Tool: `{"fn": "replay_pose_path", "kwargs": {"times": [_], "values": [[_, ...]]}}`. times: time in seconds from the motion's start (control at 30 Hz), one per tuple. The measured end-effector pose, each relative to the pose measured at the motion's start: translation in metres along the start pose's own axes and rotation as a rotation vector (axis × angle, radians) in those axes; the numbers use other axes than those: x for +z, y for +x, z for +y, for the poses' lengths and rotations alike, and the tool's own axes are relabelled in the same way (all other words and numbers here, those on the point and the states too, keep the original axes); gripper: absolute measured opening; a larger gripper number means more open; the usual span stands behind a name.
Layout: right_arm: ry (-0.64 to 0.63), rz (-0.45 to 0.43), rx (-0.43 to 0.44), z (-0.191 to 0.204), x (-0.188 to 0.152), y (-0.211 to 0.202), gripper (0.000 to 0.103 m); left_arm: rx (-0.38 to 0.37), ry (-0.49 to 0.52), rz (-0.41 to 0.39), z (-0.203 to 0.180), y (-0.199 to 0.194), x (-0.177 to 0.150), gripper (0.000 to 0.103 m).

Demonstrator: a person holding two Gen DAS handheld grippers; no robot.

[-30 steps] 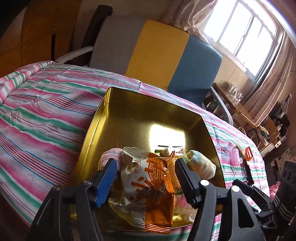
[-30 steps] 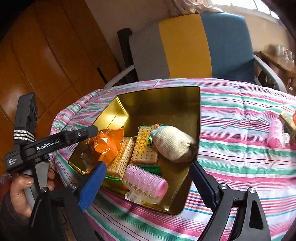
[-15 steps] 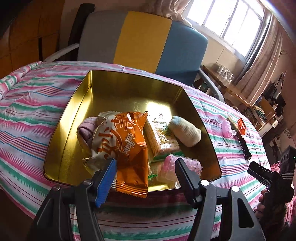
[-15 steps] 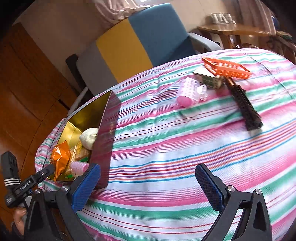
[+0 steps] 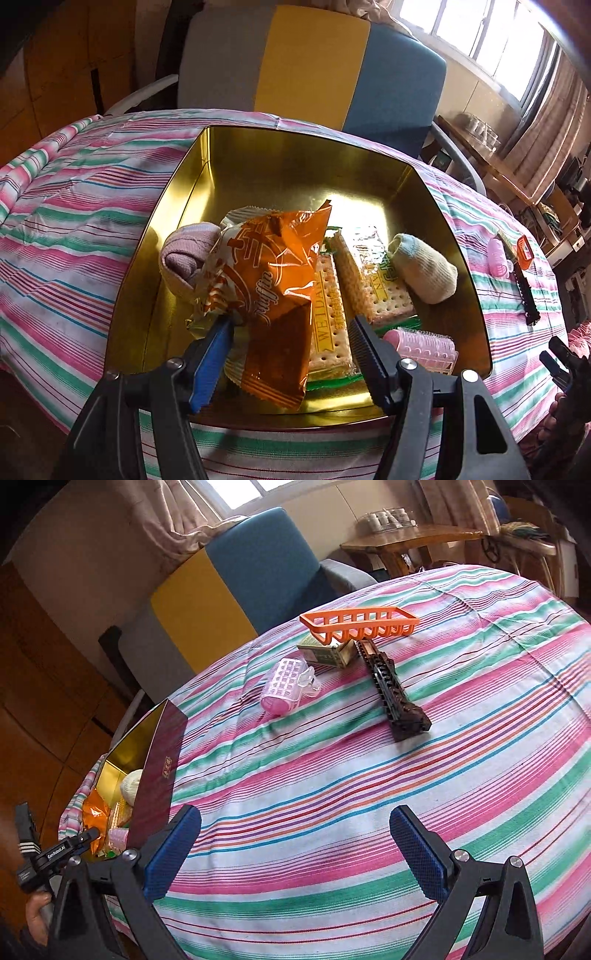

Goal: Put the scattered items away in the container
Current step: 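Withdraw both open tools from the tray toward the remaining items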

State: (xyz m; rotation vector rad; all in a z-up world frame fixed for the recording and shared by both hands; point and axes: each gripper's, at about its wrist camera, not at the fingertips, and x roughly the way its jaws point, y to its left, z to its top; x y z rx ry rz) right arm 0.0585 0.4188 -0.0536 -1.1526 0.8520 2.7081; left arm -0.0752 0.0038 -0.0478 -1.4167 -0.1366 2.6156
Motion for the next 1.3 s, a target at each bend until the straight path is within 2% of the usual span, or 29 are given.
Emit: {"fn": "replay_pose_path", "kwargs": {"times": [0.17,0.3,0.5,0.77,1.03,1.3], "values": [[0.018,-0.022,-0.019,-0.015,0.01,-0.002,0.103,0.002,0.033,-0.058,-0.017,-0.016,0.007,0.067],[0.038,-0.038,-0.035,-0.031,0.018,-0.005,0.103,-0.027,0.066,-0.08,-0.037,-0.025,0.012,0.067],[0.057,-0.039,-0.064,-0.047,0.025,-0.003,0.103,-0.097,0.154,-0.045,-0.084,-0.021,0.012,0.067],[0.027,-0.018,-0.102,-0.052,0.021,0.003,0.103,-0.198,0.297,0.003,-0.168,-0.01,0.01,0.067],[-0.015,-0.03,-0.135,-0.05,0.014,0.006,0.103,-0.259,0.409,0.07,-0.258,0.028,0.034,0.068],[-0.04,-0.072,-0.118,-0.053,0.01,0.009,0.103,-0.227,0.44,0.147,-0.307,0.086,0.051,0.068]]}}
